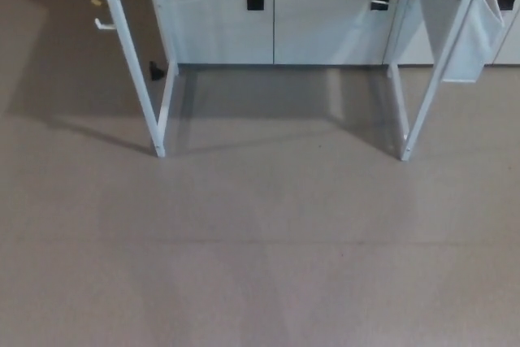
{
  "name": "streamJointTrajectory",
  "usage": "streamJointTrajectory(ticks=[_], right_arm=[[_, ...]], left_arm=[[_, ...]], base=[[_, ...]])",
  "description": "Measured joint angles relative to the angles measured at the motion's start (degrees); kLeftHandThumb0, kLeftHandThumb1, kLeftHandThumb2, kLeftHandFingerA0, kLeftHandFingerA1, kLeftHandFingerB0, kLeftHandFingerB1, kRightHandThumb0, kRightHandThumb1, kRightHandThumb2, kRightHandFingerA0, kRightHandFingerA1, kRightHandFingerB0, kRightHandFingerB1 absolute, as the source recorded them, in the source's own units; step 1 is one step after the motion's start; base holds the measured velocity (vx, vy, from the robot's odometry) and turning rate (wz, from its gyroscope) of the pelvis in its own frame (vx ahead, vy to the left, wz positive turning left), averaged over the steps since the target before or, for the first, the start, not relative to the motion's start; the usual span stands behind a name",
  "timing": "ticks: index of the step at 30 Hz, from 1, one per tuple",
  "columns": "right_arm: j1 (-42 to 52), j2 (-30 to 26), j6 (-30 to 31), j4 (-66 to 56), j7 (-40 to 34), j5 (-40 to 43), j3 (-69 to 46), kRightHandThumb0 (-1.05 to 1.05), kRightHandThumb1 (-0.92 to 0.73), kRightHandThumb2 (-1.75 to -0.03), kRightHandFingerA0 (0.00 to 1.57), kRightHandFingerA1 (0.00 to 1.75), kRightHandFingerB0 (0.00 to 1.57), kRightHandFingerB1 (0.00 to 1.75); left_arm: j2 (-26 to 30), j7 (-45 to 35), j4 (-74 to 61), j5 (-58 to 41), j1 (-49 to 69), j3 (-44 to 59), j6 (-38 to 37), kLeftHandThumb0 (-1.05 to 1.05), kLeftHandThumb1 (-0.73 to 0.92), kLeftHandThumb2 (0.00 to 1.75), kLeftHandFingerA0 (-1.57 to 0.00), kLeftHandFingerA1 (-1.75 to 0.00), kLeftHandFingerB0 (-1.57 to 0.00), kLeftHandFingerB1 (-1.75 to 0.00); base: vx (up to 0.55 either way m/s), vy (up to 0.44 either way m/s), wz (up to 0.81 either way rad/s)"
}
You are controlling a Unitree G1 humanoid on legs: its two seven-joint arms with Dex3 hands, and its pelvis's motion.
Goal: The robot walks towards a file tray kept in the middle of a desk and uses its right hand to grab a tray and pulls it out towards itself
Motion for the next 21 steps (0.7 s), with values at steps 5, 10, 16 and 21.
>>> streamJointTrajectory(ticks=[5, 10, 16, 21], right_arm=[[-0.5, 0.0, 0.1, 0.0, -0.3, 0.2, -0.3, -0.21, -0.57, -0.56, 0.57, 0.59, 0.43, 0.48], [-2.0, 0.8, -0.4, 1.6, -0.4, 0.5, -0.6, -0.22, -0.58, -0.57, 0.60, 0.60, 0.45, 0.47], [-2.2, 0.9, -0.5, 2.2, -0.5, 0.4, -0.7, -0.22, -0.58, -0.57, 0.60, 0.61, 0.44, 0.48], [-1.6, 1.0, -0.7, 2.1, -0.4, 0.5, -0.8, -0.22, -0.57, -0.56, 0.58, 0.61, 0.40, 0.48]], left_arm=[[0.0, 0.1, -0.1, 0.1, -0.5, -0.1, 0.0, -0.19, 0.51, 0.55, -0.45, -0.40, -0.37, -0.35], [0.8, 0.1, 0.2, 0.0, -2.0, 0.1, 0.1, -0.22, 0.51, 0.55, -0.44, -0.41, -0.38, -0.36], [1.3, 0.1, 0.1, 0.0, -2.2, 0.1, 0.0, -0.20, 0.51, 0.55, -0.45, -0.41, -0.37, -0.36], [1.5, 0.1, 0.0, 0.0, -1.8, 0.2, 0.0, -0.18, 0.50, 0.54, -0.46, -0.41, -0.38, -0.36]], base=[[0.14, 0.015, -0.08], [0.24, 0.138, 0.03], [0.18, -0.062, 0.10], [0.22, -0.217, 0.15]])
